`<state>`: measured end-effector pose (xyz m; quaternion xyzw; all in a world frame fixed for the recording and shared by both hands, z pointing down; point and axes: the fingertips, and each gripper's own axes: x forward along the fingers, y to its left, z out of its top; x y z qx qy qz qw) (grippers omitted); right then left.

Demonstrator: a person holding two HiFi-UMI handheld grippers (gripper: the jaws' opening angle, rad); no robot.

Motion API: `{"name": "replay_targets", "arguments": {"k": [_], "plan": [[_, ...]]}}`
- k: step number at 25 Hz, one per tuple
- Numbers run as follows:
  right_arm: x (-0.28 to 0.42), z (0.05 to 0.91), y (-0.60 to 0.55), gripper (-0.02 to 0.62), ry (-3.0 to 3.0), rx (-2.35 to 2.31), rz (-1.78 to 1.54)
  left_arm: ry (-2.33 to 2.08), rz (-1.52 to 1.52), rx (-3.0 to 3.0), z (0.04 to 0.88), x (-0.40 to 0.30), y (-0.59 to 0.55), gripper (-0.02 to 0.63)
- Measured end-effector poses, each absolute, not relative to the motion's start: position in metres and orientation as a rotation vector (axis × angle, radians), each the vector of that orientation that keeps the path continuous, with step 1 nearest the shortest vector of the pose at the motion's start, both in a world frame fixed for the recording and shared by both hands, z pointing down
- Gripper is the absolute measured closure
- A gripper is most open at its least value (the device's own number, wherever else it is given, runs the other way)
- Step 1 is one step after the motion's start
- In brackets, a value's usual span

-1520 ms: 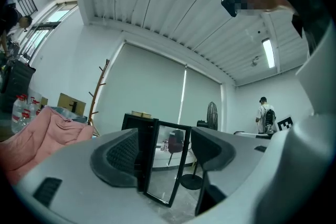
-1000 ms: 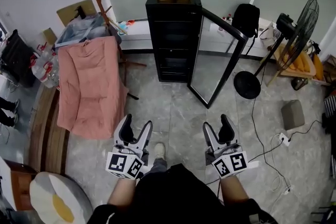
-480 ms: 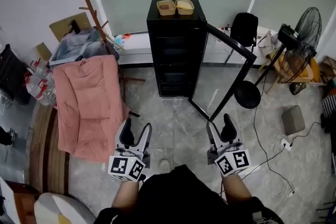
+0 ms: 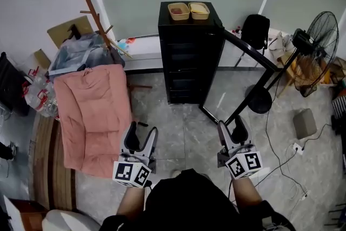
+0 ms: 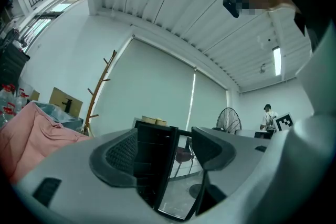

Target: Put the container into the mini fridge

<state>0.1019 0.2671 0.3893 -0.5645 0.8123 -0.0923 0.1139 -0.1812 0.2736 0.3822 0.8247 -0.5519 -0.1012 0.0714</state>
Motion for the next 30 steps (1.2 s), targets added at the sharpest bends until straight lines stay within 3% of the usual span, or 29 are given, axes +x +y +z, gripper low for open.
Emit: {"name": "replay_targets", "arguments": {"k": [30], "plan": [[0.118,0.395,0.059,0.285,2.500,-1.528,-0.277,-1.734,-0.238,2.430,0.389,-0.149,0.089,0.285]]}}
